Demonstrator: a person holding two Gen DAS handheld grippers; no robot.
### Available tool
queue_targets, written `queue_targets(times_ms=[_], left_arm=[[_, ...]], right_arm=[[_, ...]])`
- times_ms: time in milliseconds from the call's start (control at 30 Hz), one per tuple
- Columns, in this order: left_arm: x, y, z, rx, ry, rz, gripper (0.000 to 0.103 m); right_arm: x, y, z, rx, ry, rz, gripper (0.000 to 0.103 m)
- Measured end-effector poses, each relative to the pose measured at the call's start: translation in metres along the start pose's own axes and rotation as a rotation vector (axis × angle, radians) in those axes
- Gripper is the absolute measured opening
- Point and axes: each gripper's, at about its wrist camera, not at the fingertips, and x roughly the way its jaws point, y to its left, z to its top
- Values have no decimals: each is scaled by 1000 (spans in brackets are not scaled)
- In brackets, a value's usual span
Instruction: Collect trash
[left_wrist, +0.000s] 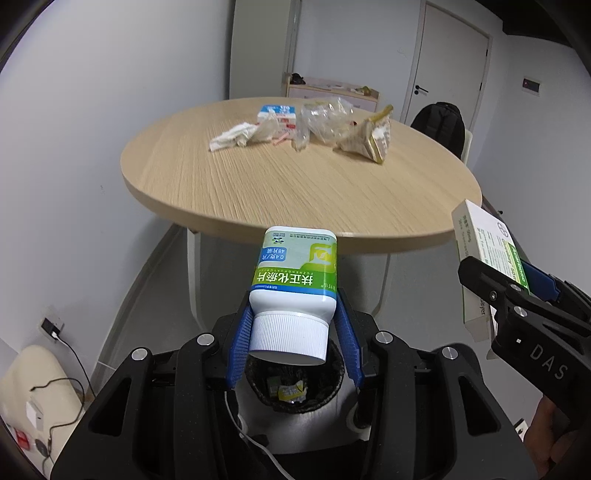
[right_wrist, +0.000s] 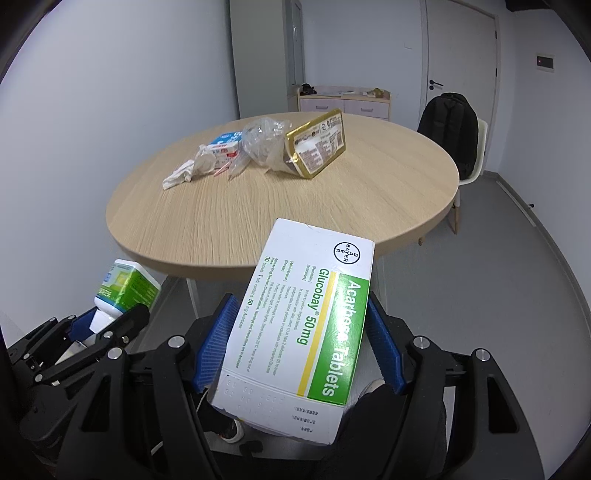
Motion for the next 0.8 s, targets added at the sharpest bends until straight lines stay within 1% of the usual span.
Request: queue_targets(times_ms=[200, 467, 800], left_arm=[[2, -1, -18, 2, 14, -3, 42], [11, 1, -36, 3, 42, -10, 42], [43, 8, -55, -8, 101, -10, 42]], right_arm=[[0, 4, -13, -18, 2, -10, 66], [11, 3, -28, -18, 29, -15, 66], [41, 4, -45, -25, 79, -16, 66]])
